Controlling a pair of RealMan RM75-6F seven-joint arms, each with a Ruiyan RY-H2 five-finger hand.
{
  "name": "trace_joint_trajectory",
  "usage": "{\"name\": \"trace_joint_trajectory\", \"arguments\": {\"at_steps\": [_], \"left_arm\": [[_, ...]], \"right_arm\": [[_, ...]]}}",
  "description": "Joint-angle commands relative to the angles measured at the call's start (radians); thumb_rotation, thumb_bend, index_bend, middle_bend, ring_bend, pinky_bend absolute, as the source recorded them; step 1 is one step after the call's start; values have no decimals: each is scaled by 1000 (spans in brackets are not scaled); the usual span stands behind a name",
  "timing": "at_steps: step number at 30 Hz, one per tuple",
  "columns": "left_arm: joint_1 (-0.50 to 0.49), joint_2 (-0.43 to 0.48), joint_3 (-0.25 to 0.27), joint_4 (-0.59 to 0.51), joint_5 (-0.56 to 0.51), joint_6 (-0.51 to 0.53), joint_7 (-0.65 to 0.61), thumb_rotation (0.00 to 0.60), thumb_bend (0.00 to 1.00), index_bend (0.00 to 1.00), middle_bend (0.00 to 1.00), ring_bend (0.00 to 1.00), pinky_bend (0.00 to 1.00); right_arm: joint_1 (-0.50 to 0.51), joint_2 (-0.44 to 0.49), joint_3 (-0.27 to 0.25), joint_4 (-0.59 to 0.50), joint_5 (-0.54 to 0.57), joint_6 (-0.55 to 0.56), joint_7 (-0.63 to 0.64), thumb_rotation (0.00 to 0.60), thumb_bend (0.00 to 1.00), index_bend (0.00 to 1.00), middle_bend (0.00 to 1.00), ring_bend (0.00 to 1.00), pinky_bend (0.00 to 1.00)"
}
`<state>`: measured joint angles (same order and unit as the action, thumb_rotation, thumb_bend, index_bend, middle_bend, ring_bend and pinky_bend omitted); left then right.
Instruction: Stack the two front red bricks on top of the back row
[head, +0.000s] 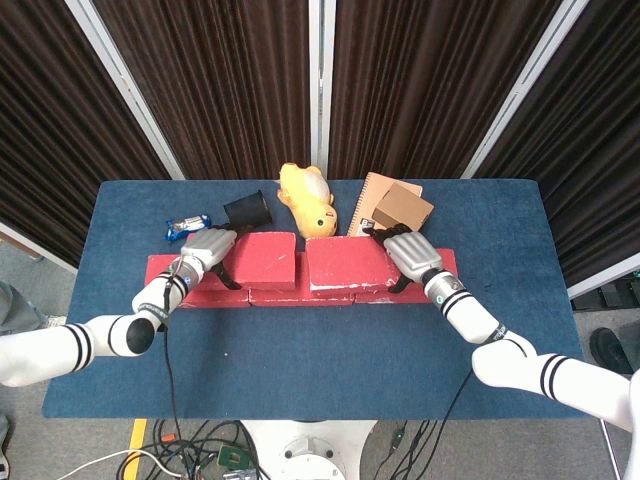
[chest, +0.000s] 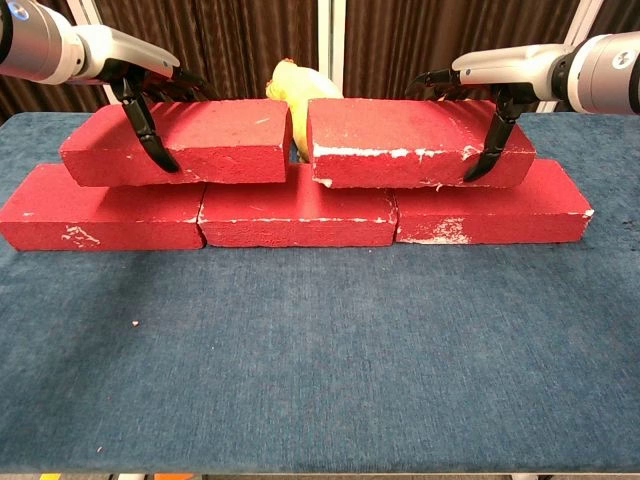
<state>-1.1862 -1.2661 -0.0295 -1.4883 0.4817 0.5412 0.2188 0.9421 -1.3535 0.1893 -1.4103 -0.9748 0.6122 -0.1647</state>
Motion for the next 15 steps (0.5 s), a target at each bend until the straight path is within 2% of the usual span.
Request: {"name": "trace_joint_trajectory", "arguments": {"at_steps": [1,6,15], "left_arm": [[-3,0,10,-14,5,23,10,600,158,19,280,60,108],[-10,-21,22,-26,-20,71,27,600,157,19,284,60,81],[-30,-64,39,9,-66,55,46,600,157,19,284,61,63]], "right_arm": [[6,-3,-5,5,7,0,-7,600,89,0,255,179,89],[19,-5,-15,9,27,-1,-25,600,89,0,255,179,84],[42,-20,-36,17,68,-2,-58,600,89,0,252,179,83]]}}
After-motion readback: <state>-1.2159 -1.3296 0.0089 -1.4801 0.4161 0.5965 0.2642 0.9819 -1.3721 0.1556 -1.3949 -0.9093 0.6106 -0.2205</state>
